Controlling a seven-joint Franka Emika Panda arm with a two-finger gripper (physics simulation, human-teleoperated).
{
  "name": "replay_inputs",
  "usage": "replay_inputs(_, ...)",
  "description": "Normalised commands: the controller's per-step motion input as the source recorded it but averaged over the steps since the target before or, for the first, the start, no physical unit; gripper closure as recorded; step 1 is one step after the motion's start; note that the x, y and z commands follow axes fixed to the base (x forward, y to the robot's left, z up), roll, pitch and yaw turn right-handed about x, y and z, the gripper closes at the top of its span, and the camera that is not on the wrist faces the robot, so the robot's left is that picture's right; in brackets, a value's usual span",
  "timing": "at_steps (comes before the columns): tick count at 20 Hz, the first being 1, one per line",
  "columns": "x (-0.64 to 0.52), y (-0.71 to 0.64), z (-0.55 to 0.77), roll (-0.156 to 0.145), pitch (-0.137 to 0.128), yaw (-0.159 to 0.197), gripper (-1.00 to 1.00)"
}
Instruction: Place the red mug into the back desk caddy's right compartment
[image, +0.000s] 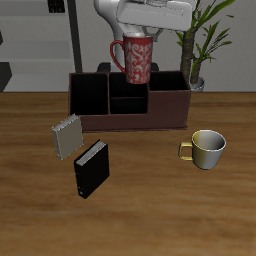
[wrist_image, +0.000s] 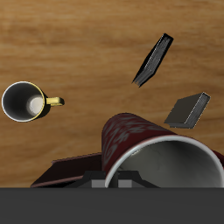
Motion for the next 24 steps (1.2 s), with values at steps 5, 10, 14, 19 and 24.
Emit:
replay_inputs(5,-0.32,0.19,-0.04,0.021,-0.014,0.027,1.0)
replay_inputs(10,-0.24,0.07,-0.06,0.021,-0.006,0.026,1.0)
replay_inputs(14,-0.29,0.14,-0.01,0.015,-0.019,0.031,1.0)
replay_inputs(19,-0.28,0.06,-0.01,0.0,-0.018,0.008,1.0)
replay_inputs(24,-0.22,0.02,-0.04,-0.029,-0.003,-0.009,1.0)
